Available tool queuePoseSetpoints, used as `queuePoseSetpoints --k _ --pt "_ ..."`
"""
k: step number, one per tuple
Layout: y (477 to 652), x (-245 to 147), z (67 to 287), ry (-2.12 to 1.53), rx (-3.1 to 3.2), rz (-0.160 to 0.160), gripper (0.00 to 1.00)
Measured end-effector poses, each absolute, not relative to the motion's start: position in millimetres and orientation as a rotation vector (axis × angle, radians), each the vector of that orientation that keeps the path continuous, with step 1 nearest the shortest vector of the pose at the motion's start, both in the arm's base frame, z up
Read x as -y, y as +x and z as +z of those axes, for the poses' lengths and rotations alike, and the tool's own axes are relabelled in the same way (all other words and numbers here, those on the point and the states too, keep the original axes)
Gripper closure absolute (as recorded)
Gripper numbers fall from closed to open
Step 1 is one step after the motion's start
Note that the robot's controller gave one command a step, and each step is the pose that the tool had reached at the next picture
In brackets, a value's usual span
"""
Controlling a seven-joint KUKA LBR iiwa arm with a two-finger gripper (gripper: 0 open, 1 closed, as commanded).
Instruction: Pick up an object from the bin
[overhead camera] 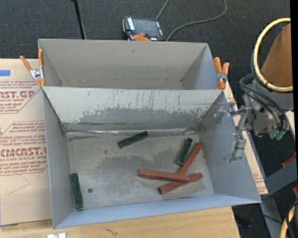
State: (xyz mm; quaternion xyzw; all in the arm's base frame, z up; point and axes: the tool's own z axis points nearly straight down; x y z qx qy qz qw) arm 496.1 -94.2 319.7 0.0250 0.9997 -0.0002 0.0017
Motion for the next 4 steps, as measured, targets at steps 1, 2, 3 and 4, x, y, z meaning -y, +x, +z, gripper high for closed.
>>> queuePoseSetpoints --k 1,2,3,4 --pt "539.1 47.1 162.1 0.245 -3.137 0.003 0.0" --pt "493.9 -0.3 73.2 0.262 -3.141 0.002 0.0" --pt "496.9 1.5 77.9 0.263 -3.134 0.001 1.0" --pt "504.8 24.3 238.1 0.017 -3.132 -0.002 1.0"
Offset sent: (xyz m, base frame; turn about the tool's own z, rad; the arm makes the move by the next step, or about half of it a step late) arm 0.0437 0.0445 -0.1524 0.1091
